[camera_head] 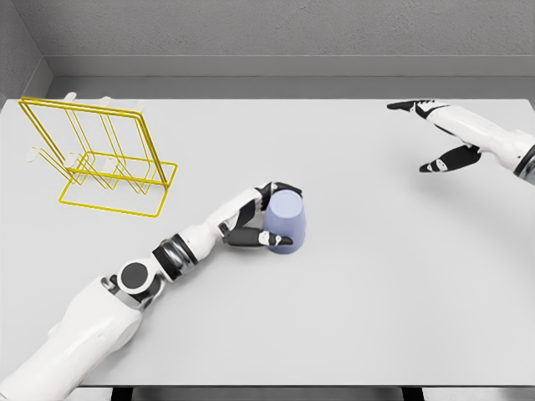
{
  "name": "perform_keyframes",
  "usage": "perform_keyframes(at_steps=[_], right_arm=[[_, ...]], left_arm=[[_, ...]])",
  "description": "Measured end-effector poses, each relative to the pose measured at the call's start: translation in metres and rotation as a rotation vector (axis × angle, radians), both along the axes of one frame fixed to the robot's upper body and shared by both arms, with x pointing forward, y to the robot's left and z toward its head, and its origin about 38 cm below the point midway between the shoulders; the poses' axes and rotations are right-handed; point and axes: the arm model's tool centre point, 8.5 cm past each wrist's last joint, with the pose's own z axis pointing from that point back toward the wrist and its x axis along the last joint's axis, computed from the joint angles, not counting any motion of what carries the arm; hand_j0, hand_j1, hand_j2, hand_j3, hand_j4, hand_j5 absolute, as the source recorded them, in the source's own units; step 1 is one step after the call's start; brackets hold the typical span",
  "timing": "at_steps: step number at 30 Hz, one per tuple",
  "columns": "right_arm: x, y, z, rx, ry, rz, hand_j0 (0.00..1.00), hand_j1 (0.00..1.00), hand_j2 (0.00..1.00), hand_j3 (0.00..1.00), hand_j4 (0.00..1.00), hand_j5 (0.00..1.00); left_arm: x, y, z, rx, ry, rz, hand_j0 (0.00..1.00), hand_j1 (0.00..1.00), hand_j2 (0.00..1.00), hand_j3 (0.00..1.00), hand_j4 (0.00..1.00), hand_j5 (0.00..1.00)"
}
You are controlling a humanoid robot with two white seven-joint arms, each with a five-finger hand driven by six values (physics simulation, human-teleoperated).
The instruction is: Place the cup on the cup holder with both arms
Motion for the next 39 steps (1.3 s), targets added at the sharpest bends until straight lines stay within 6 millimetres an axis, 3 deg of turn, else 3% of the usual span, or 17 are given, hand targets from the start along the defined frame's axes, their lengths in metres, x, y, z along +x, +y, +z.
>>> perform_keyframes(at_steps=[9, 21, 32, 39], right_arm=[[0.000, 0.000, 0.000, 0.000, 0.000, 0.001, 1.00, 1.00, 1.00, 1.00, 1.00, 1.00], [0.000, -0.001, 0.000, -0.001, 0.000, -0.001, 1.00, 1.00, 1.00, 1.00, 1.00, 1.00], [0.000, -0.001, 0.000, -0.002, 0.000, -0.002, 1.00, 1.00, 1.00, 1.00, 1.00, 1.00], [0.000, -0.001, 0.001, -0.003, -0.001, -0.002, 1.00, 1.00, 1.00, 1.00, 1.00, 1.00]], left_arm=[[-0.008, 0.009, 0.025, -0.032, -0.057, -0.052, 0.60, 0.60, 0.60, 0.60, 0.60, 0.60], [-0.043, 0.076, 0.074, -0.094, -0.112, -0.025, 0.59, 0.59, 0.59, 0.59, 0.59, 0.59], [-0.047, 0.136, 0.107, -0.101, -0.165, 0.054, 0.59, 0.59, 0.59, 0.59, 0.59, 0.59], [-0.045, 0.150, 0.120, -0.115, -0.198, 0.073, 0.59, 0.59, 0.59, 0.59, 0.59, 0.59]])
